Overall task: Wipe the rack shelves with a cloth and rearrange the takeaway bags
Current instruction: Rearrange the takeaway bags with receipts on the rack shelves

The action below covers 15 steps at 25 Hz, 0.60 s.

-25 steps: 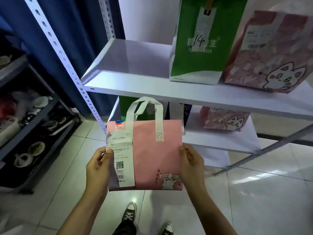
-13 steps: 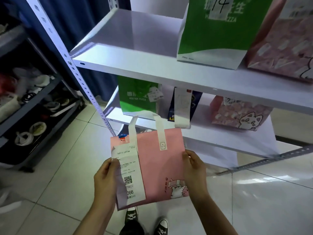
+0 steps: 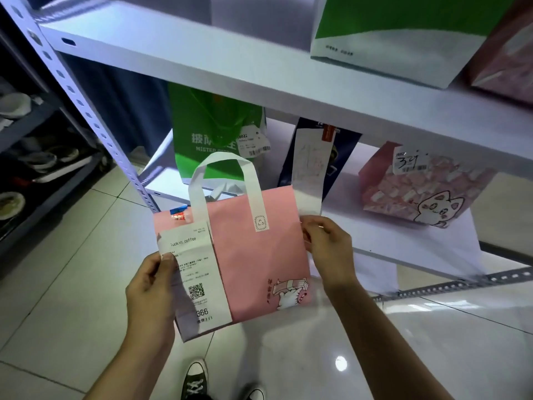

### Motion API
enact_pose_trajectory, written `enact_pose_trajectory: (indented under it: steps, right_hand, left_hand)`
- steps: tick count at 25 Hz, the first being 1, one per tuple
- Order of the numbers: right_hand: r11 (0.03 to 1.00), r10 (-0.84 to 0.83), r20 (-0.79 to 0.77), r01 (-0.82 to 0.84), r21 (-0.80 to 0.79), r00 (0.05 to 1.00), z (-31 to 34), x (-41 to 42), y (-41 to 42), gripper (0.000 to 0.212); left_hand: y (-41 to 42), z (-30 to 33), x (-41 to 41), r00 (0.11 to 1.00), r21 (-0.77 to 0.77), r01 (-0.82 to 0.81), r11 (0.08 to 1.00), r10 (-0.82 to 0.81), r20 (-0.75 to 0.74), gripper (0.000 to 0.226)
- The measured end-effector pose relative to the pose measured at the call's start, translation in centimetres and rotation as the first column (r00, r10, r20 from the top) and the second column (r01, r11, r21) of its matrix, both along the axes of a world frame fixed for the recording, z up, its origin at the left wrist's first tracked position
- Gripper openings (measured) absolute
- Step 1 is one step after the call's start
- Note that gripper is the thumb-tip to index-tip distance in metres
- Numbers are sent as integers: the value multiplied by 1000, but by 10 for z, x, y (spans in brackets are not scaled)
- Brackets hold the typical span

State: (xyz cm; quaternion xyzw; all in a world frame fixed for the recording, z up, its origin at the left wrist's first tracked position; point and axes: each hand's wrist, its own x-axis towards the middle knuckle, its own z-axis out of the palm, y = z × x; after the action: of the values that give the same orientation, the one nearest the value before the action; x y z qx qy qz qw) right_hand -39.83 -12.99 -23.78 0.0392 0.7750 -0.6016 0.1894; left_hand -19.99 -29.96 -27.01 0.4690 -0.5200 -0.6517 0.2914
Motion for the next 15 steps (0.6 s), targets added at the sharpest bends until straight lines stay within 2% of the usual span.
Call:
enact_pose_trajectory:
  steps: [2, 5, 7, 9, 11, 13, 15]
  right_hand:
    - [983, -176, -26, 174, -61, 984, -2, -29, -4, 16]
    - [956, -293, -50, 292, -26, 955, 3, -79, -12, 26]
    - [942, -314, -133, 325, 77, 940, 7, -103, -18, 11]
    - [896, -443, -83, 444, -9, 892, 5, -115, -25, 19]
    - [944, -308, -116, 318, 89, 944, 6, -114, -27, 21]
    - [932, -362, 11, 361, 32, 932, 7, -111, -34, 32]
    - [949, -310, -121, 314, 18, 943, 2, -116, -31, 31]
  left_hand:
    - [-3, -5, -2, 1000, -7, 4, 1000, -4, 3, 20]
    - [-6, -8, 1, 1000, -18, 13, 1000, -13, 21, 20]
    - [-8, -9, 3, 999, -17, 25, 1000, -24, 34, 20]
    - [-10, -9, 3, 998, -16, 42, 999, -42, 43, 19]
    - [-11, -8, 4, 998, -20, 51, 998, -50, 41, 20]
    - [-13, -8, 4, 997, -25, 57, 998, -56, 46, 20]
    - [-16, -9, 7, 997, -18, 57, 998, -56, 51, 20]
